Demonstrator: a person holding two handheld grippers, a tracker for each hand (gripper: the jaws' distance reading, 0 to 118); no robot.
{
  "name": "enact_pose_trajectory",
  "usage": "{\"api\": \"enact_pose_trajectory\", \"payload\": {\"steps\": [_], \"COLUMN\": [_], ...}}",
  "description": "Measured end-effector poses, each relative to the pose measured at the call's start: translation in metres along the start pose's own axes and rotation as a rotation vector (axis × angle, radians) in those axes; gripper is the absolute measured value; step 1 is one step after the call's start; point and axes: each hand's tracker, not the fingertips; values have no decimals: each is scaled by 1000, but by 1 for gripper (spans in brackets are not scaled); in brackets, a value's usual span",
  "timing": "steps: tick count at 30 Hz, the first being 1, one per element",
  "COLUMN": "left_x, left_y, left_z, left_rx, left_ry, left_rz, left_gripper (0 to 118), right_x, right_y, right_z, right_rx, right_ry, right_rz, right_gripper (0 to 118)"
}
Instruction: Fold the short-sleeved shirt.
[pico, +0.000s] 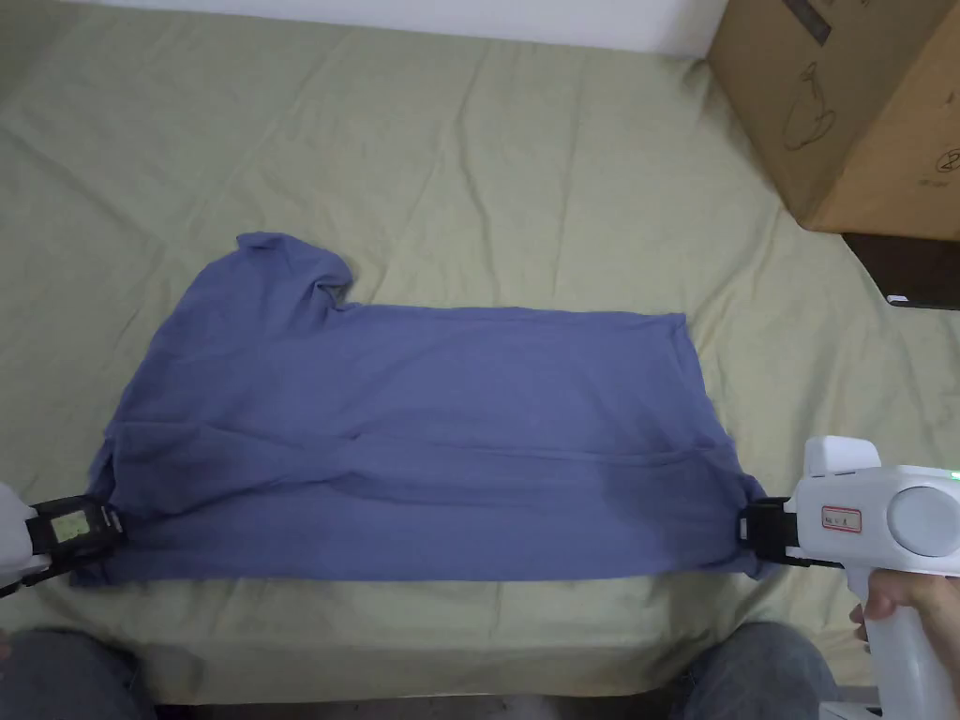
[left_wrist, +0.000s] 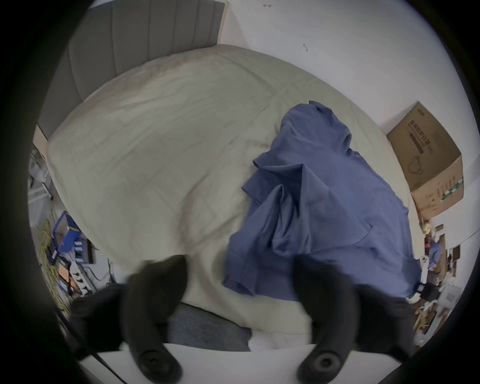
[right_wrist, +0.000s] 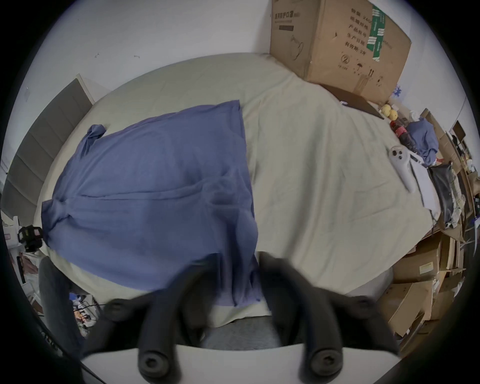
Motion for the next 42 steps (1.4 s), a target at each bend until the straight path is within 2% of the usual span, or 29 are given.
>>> {"api": "enact_pose_trajectory", "payload": {"steps": [1,3,4,5,6,7,9,10,11,14,16,17,18,19,20,22,23,26,28,31,34,35,38,40,41,42], "left_x": [0,-2,2,8,21,33,50,60,70,96,111,116,115,117,120,123,124,126,125,124,125,126,130,131,132,132], "left_y": [4,17,22,28,29,30,29,24,20,10,2,-2,0,-1,-3,-5,-7,-10,-9,-6,1,5,29,53,68,83], "left_z": [6,17,30,40,58,72,91,100,107,113,113,114,109,107,107,106,104,97,93,90,88,87,79,70,63,55], "left_rx": [25,143,217,271,320,384,528,605,666,802,832,839,835,832,826,800,794,787,768,752,729,718,662,622,591,553], "left_ry": [2,-33,-79,-81,-76,-85,-127,-156,-168,-164,-135,-128,-133,-141,-150,-182,-192,-176,-191,-186,-194,-194,-185,-194,-194,-200], "left_rz": [-20,-50,-77,-92,-103,-128,-178,-206,-220,-286,-339,-355,-357,-360,-361,-359,-363,-373,-363,-346,-340,-343,-364,-332,-308,-289], "left_gripper": [112,112,112,112,112,112,112,112,112,110,104,91,77,62,42,18,1,0,0,0,0,0,0,0,5,16], "right_x": [1,3,2,1,-1,-3,-11,-21,-36,-57,-68,-71,-76,-81,-86,-91,-92,-92,-94,-94,-92,-93,-94,-97,-100,-101], "right_y": [4,11,16,25,29,31,34,34,33,27,22,20,18,15,15,14,14,17,16,18,23,26,35,40,43,46], "right_z": [7,24,38,52,63,75,94,105,117,127,127,127,127,124,123,121,119,116,113,110,106,106,103,100,99,97], "right_rx": [19,50,95,240,296,279,453,553,665,766,831,851,869,826,824,819,827,792,783,781,775,789,779,738,737,735], "right_ry": [-24,-59,-64,-83,-89,-71,-64,-66,98,117,148,168,187,150,142,141,154,202,179,168,181,209,212,192,193,194], "right_rz": [13,31,35,33,22,-68,-84,-60,-44,-65,-18,-27,-35,-19,-3,8,7,5,-7,17,6,-13,4,3,13,21], "right_gripper": [96,102,103,103,103,103,103,103,103,103,102,99,94,83,59,6,0,0,0,0,0,0,0,0,0,0]}}
